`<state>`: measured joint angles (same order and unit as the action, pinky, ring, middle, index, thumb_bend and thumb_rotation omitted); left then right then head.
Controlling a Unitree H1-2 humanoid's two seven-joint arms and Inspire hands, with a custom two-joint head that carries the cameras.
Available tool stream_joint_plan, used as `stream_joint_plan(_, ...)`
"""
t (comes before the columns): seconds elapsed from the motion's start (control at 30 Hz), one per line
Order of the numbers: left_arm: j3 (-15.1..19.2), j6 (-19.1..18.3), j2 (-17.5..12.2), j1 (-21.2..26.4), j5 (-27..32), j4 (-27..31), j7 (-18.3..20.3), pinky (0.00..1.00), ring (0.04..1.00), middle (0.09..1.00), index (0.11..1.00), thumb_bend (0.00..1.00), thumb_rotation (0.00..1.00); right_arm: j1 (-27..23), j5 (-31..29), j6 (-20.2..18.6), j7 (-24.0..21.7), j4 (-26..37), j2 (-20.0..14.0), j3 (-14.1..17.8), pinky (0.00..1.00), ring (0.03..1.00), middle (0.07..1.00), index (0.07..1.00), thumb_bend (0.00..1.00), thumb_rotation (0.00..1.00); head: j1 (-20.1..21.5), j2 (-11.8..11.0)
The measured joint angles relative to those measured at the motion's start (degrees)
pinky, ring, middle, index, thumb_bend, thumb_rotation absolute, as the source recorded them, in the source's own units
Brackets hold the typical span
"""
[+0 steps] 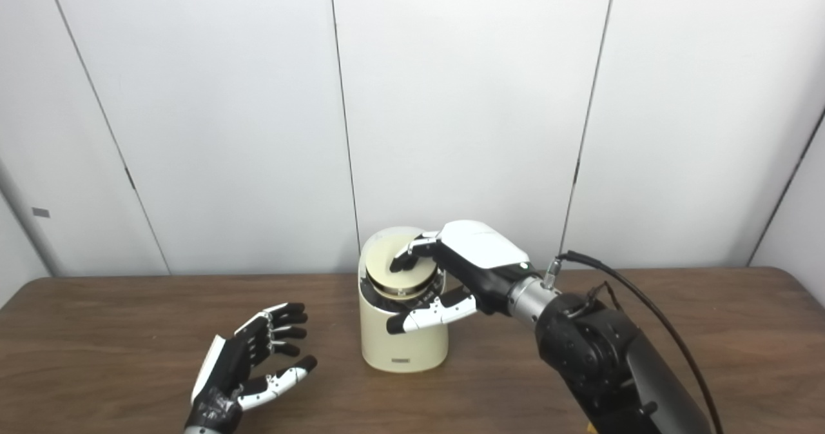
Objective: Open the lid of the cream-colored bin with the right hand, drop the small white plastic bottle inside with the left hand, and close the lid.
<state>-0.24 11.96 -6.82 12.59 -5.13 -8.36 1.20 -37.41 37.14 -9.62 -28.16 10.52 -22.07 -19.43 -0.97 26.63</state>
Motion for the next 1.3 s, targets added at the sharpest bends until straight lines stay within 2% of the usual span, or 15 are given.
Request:
stream_joint_plan(0.4,0.02,-0.35,0.43,0.0,-0.82,0.17,-0.24,0.6,0.703,0.755,0.77,0.58,0.0,0.03,0.23,0.0,-2.49,1.32,0.0,-0.26,0.92,0.895,0.743,0.722,0.68,0.7,-0.26,0.62)
stream_joint_plan(0.57,0.04,-0.44,0.44,0.0,-0.82,0.26,-0.24,0.6,0.701,0.755,0.77,0.57,0.0,0.03,0.48,0.03,-2.87,1.32,0.0,-0.54,0.93,0.9,0.746,0.727,0.68,0.75,-0.26,0.79)
stream_joint_plan(0.77,0.07,-0.81,0.45,-0.11,-0.84,0.84,-0.24,0.61,0.707,0.757,0.771,0.57,0.0,-0.27,4.38,3.55,-2.44,0.62,-1.17,-2.64,0.9,0.893,0.732,0.733,0.71,0.78,-0.53,1.23)
stream_joint_plan(0.87,0.06,-1.28,0.47,-0.27,-0.89,1.09,-0.24,0.61,0.707,0.757,0.772,0.57,0.0,-0.67,5.69,4.34,-2.58,-0.06,-1.18,-3.21,0.92,0.905,0.75,0.749,0.74,0.83,-0.62,1.58)
stream_joint_plan(1.3,0.1,-2.38,0.57,-0.58,-0.99,3.11,-0.26,0.6,0.695,0.75,0.764,0.58,0.0,-4.59,8.15,3.32,-10.14,0.03,-2.3,-6.28,0.94,0.912,0.794,0.786,0.78,0.91,-1.14,2.64)
